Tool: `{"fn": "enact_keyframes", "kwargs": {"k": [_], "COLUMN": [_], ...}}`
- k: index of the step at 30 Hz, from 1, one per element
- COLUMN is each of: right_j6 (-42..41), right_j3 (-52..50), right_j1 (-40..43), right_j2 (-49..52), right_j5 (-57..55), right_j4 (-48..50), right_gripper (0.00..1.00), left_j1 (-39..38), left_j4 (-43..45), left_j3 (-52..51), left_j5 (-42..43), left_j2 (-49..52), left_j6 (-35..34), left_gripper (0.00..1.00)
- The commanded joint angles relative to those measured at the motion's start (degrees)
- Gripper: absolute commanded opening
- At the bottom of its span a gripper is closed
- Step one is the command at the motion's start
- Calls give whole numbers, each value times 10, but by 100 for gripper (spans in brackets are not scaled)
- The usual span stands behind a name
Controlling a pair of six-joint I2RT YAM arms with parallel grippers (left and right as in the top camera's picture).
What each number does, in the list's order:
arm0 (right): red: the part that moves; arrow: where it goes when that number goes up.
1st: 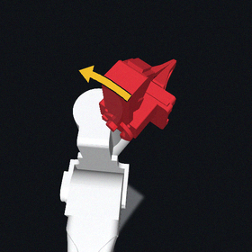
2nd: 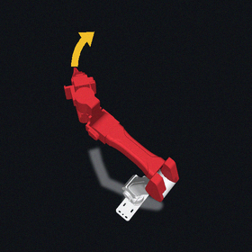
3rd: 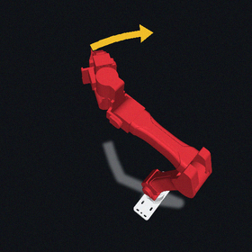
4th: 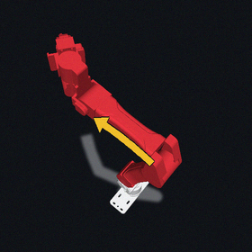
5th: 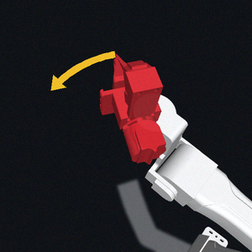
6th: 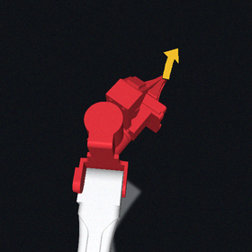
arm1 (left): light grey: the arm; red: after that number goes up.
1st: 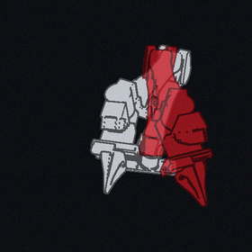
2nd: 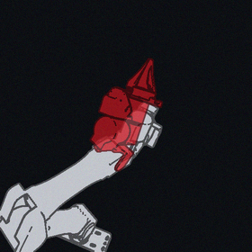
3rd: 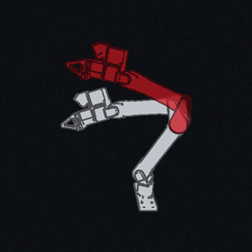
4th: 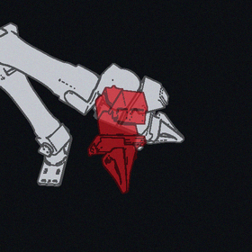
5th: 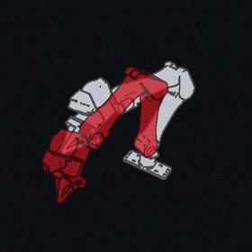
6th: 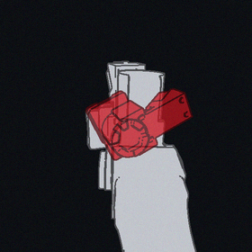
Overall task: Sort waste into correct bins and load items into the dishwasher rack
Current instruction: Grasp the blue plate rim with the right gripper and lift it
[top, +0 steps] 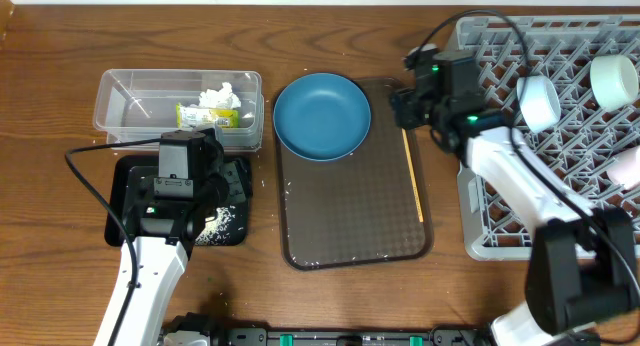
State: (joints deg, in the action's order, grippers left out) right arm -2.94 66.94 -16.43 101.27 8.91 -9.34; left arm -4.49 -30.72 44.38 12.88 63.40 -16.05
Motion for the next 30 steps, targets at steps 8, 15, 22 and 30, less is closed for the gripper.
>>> {"fn": "enact_keyframes", "kwargs": {"k": [8, 15, 22, 30], "right_j6": [-90, -118, -118, -88], "right_j3": [-1, -1, -1, -1], "right_j1": [-49, -76, -89, -76], "right_j2": [90, 132, 141, 93], "right_j5": [-72, -70, -88, -135], "right_j4": [58, 70, 68, 63], "right_gripper": [55, 53, 23, 1], "left_j1": [3, 3, 3, 3], "left_j4": [-3, -3, -4, -6], "left_j3": [6, 5, 4, 4], "left_j5": [-5, -5, -5, -5], "left_j2": [3, 3, 3, 3], "left_j6": [5, 5, 5, 5], "left_gripper": [55, 55, 55, 55]}}
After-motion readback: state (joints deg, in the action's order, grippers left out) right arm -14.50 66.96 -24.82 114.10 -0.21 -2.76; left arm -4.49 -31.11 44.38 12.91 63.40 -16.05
